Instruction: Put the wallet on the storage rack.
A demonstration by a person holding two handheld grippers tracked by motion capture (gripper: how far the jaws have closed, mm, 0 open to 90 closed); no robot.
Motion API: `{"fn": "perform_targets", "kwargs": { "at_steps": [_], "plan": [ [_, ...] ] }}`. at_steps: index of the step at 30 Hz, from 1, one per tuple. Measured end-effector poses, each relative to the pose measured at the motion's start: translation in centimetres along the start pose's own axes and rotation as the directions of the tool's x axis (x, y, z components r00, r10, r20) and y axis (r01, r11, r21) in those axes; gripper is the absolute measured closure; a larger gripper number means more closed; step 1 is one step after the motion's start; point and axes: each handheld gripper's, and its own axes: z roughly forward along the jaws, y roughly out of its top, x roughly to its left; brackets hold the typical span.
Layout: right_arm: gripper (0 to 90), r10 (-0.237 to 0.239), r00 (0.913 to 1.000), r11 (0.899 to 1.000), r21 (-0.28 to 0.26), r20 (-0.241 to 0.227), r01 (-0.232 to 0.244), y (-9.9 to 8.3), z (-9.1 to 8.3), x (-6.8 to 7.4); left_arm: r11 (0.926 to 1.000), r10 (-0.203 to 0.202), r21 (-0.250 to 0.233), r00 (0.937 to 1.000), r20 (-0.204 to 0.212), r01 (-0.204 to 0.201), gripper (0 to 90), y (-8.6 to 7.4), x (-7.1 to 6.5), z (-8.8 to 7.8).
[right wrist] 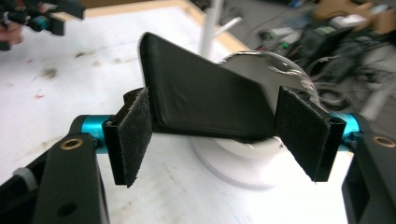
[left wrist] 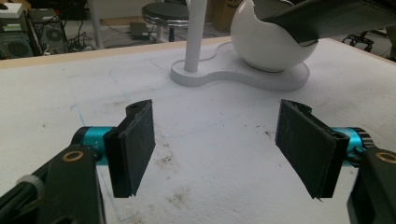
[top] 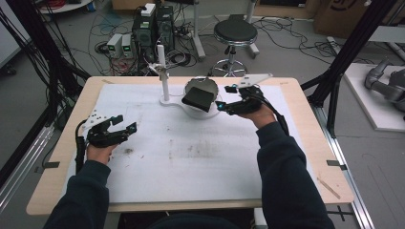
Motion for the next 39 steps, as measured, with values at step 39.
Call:
{"fn": "perform_targets", "kwargs": {
  "at_steps": [39],
  "plan": [
    [21.7, 0.209, 0.9289, 0.972, 0.041, 0.305, -0.232, -13.0, -7.5, 1.7, 0.9996, 0.014, -0.023, 0.9999, 0.01, -0.013, 25.3, 0.6, -0.6, -0.1]
  ]
}}
